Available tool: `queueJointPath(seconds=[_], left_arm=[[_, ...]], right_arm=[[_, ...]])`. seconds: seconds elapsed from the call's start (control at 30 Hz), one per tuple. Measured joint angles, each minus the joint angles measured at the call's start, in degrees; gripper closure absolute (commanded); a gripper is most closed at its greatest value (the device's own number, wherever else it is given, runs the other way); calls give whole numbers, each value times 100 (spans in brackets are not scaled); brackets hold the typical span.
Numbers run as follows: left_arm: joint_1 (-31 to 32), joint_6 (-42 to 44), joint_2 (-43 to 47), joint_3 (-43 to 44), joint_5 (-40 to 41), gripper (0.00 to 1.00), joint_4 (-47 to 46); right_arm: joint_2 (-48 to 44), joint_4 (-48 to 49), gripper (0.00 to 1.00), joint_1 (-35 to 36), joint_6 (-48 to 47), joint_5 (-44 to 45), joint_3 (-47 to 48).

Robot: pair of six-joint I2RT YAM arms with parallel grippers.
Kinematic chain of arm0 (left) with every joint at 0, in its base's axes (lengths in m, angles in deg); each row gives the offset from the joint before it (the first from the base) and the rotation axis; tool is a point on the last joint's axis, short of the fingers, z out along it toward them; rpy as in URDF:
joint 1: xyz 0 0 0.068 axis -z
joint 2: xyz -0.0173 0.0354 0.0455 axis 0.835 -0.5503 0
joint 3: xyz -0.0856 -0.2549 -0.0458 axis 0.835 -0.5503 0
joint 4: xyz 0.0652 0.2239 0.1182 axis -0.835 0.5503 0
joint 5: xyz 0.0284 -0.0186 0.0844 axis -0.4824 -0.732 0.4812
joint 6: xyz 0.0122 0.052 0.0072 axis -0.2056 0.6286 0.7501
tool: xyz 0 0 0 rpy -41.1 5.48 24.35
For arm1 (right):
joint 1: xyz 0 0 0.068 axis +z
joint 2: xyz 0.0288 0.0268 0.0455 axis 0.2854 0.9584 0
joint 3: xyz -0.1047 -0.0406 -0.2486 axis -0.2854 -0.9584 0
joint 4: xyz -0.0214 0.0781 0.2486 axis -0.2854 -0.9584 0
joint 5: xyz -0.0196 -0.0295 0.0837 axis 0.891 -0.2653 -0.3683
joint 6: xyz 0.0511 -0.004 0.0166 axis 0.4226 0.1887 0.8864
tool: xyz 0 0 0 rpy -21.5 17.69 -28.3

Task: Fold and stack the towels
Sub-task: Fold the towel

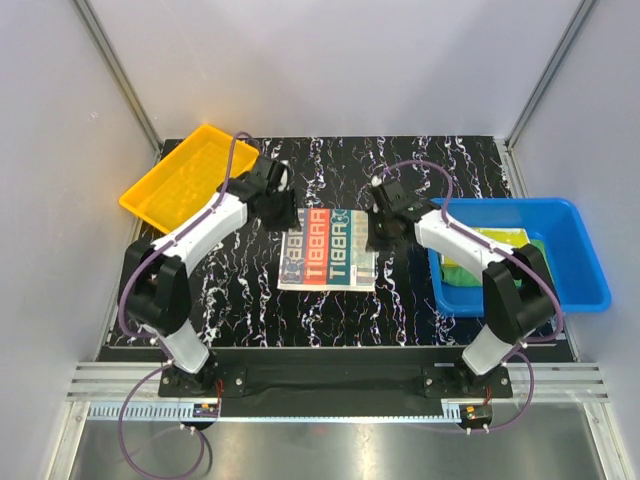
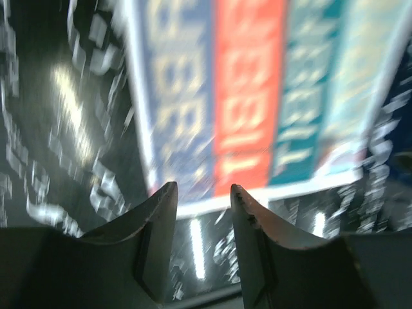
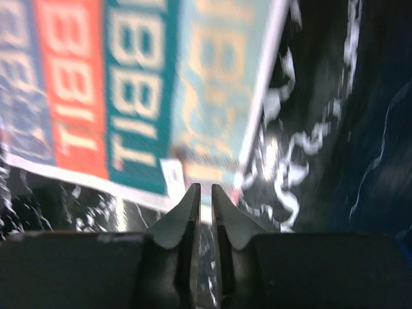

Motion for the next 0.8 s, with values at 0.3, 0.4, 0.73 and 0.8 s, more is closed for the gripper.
queueJointPath(seconds=[0.3, 0.4, 0.73, 0.8], left_arm=[[-415, 282, -1996, 1939, -417, 60, -496], [-570, 361, -2695, 2470, -546, 61, -426], [-750, 505, -3434, 2752, -570, 61, -304], [-750, 557, -3434, 2782, -498, 61, -293]], right_arm=[[1718, 562, 92, -525, -848, 44, 2127], [2347, 564, 92, -763, -1043, -31, 2662], [3351, 417, 92, -1263, -1351, -245, 3174], [3355, 391, 92, -1270, -1408, -232, 3244]])
